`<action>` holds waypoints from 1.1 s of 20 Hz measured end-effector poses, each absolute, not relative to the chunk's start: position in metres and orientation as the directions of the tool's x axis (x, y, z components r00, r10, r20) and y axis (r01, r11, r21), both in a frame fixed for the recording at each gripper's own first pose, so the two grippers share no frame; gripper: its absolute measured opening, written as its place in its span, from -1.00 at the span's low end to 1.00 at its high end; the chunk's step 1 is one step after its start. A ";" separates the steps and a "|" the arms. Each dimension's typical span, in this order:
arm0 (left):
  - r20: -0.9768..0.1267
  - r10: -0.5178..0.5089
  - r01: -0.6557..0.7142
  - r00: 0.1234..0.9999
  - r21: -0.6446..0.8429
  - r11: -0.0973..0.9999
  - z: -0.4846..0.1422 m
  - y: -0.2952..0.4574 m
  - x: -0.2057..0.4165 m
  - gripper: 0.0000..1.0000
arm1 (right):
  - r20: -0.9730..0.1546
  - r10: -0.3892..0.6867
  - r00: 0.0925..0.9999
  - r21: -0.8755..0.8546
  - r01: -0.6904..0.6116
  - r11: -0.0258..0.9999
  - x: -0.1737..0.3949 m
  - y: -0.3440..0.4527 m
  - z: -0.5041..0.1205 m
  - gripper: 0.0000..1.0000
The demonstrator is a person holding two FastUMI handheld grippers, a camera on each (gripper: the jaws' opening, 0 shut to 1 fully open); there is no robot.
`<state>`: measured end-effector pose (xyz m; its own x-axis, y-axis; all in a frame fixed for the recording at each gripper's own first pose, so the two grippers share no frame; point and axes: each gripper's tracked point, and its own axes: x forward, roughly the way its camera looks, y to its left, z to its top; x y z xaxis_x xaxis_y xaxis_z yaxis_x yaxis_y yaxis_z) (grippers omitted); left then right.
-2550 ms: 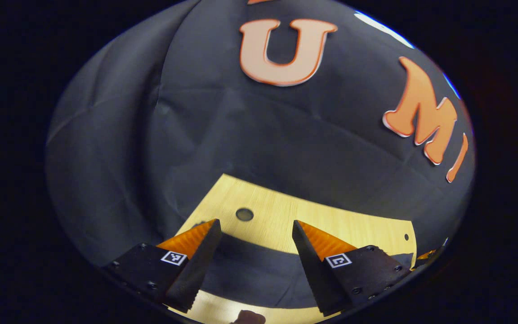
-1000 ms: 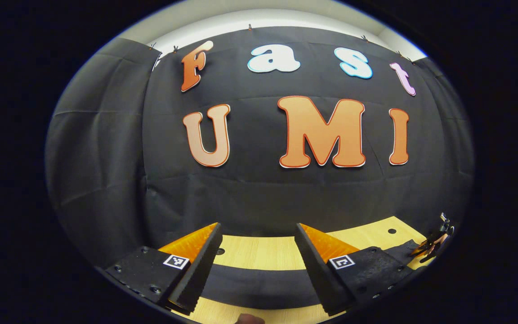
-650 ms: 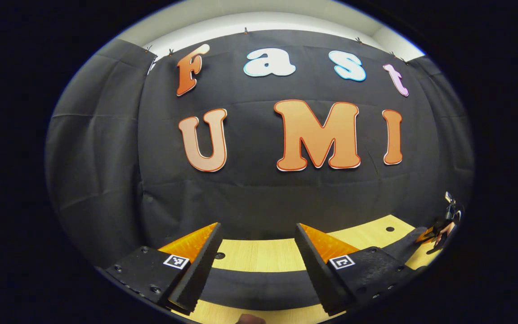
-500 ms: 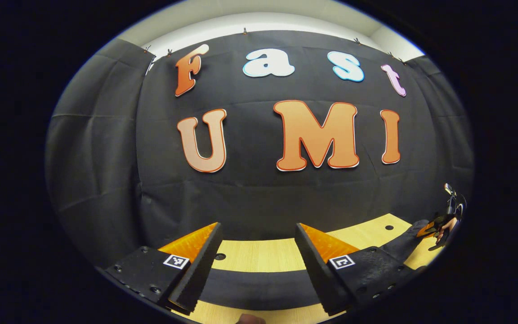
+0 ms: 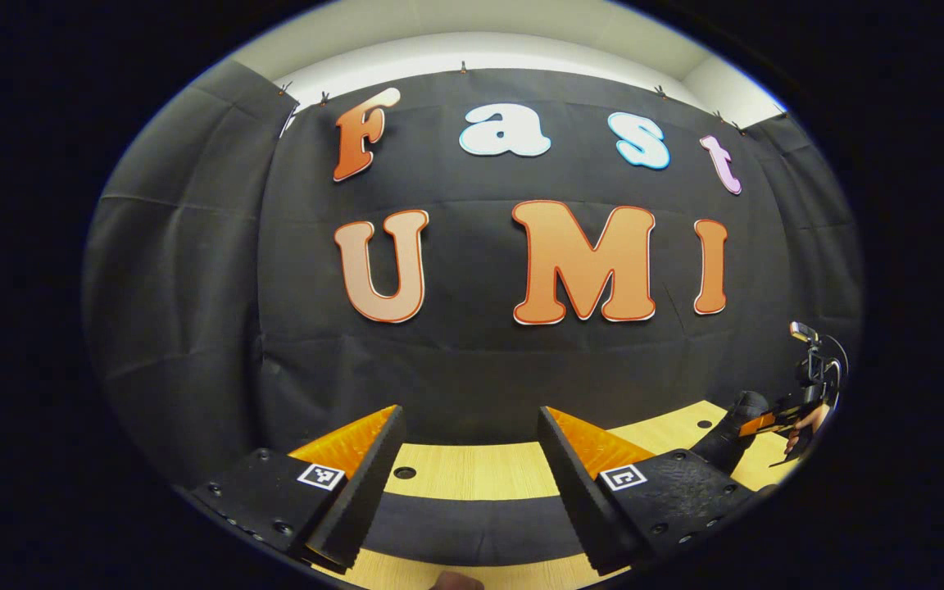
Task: Grasp the waist and the cuffs of the jeans and fold them to make the two legs overlap; first hold the waist and fold one-third of the jeans toward the cuffs, then hold the cuffs and fold the remaining one-third in the same direction to finish folding.
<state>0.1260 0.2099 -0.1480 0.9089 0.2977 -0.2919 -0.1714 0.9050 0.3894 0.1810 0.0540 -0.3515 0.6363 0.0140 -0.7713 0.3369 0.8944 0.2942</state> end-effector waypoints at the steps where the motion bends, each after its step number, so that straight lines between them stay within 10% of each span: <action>1: -0.290 0.303 -0.178 0.908 0.386 0.905 -0.146 0.215 0.124 0.94 | -0.763 0.035 0.645 0.298 0.304 0.905 0.187 0.069 -0.351 -0.65; 22: -0.277 0.474 -0.334 0.836 0.427 0.840 -0.131 0.307 0.076 0.94 | -0.826 0.286 0.486 0.249 -0.142 0.958 0.146 0.307 -0.399 -0.48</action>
